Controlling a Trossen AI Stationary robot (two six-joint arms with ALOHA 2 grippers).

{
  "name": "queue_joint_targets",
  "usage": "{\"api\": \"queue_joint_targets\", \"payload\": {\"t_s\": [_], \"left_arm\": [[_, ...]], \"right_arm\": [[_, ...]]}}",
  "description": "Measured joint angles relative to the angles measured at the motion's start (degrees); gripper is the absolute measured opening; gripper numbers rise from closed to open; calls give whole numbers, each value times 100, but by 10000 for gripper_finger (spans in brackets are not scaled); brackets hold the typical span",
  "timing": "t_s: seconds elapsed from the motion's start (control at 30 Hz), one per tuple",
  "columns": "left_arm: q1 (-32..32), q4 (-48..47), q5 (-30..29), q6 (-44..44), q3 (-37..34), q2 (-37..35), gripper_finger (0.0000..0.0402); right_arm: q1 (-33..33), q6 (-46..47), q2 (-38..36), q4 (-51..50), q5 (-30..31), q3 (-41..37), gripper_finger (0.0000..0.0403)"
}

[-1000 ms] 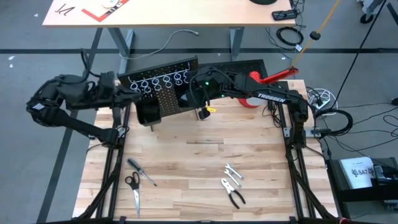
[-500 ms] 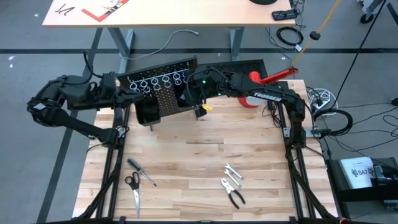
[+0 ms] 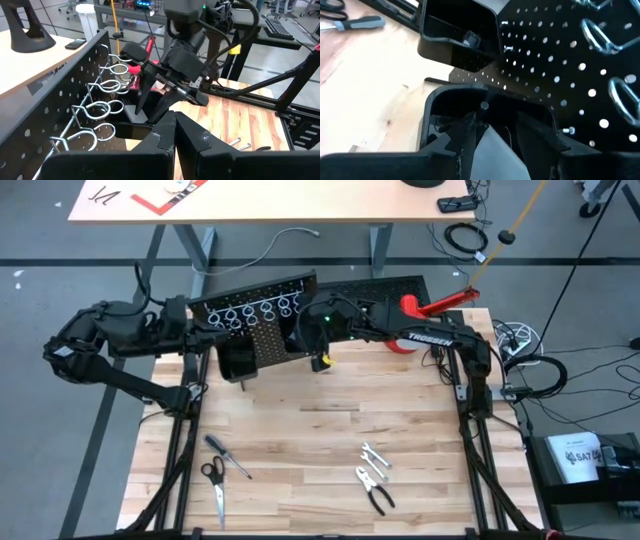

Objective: Hang tools onto peg board
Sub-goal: Remove the black allen wrench set from the top black basket on the pegboard to the table

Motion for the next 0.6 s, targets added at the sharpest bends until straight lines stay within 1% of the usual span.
{"api": "queue_joint_targets", "payload": {"t_s": [0.33, 0.47, 0.6], "left_arm": [[-2, -2, 0, 114, 0, -2, 11], [-2, -5, 0, 151, 0, -2, 11], [-2, -3, 0, 155, 0, 4, 11]], "right_arm": [[322, 523, 22, 64, 810, -19, 158], [448, 563, 43, 262, 1377, -28, 167], [558, 677, 15, 479, 1721, -30, 175]]}}
